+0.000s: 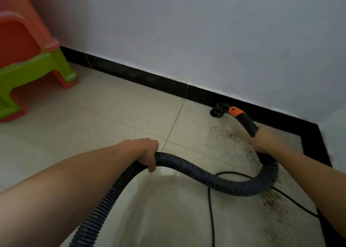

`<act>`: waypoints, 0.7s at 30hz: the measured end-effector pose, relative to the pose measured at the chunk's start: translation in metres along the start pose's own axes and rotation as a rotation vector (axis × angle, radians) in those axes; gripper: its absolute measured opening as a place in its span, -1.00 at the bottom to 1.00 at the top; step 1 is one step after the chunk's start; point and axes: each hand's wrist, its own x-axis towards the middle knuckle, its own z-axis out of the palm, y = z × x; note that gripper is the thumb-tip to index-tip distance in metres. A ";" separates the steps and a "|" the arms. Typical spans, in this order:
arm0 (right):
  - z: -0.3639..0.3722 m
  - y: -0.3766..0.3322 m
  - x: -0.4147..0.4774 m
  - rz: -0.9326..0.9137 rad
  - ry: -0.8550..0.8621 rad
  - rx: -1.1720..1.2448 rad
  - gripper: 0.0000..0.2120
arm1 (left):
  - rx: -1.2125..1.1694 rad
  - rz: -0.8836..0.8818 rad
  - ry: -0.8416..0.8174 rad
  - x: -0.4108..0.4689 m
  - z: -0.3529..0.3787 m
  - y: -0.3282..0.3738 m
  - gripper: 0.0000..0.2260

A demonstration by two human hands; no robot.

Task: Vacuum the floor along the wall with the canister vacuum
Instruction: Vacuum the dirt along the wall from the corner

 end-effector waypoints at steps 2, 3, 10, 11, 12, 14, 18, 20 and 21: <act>0.001 0.024 0.000 0.080 -0.017 0.067 -0.60 | 0.012 0.013 0.012 0.002 -0.001 0.005 -0.53; 0.000 0.037 -0.001 0.130 -0.026 0.119 -0.59 | 0.015 0.022 0.022 0.003 -0.003 0.009 -0.55; 0.006 0.083 -0.007 0.341 -0.130 0.480 -0.66 | 0.119 0.030 0.063 0.003 -0.008 0.013 -0.64; 0.008 0.076 -0.008 0.324 -0.143 0.508 -0.68 | 0.138 0.018 0.067 0.001 -0.008 0.008 -0.64; 0.012 0.067 -0.008 0.295 -0.156 0.526 -0.69 | 0.156 0.002 0.069 -0.002 -0.008 0.002 -0.65; 0.019 0.047 -0.008 0.221 -0.193 0.528 -0.74 | 0.194 -0.024 0.066 -0.007 -0.006 -0.009 -0.66; 0.027 0.031 -0.004 0.226 -0.202 0.557 -0.76 | 0.202 -0.040 0.062 -0.013 -0.001 -0.016 -0.66; 0.031 0.038 -0.002 0.300 -0.139 0.565 -0.71 | 0.187 -0.037 0.082 -0.013 -0.001 -0.016 -0.65; 0.034 0.041 -0.003 0.323 -0.121 0.570 -0.69 | 0.179 -0.036 0.090 -0.013 -0.002 -0.016 -0.65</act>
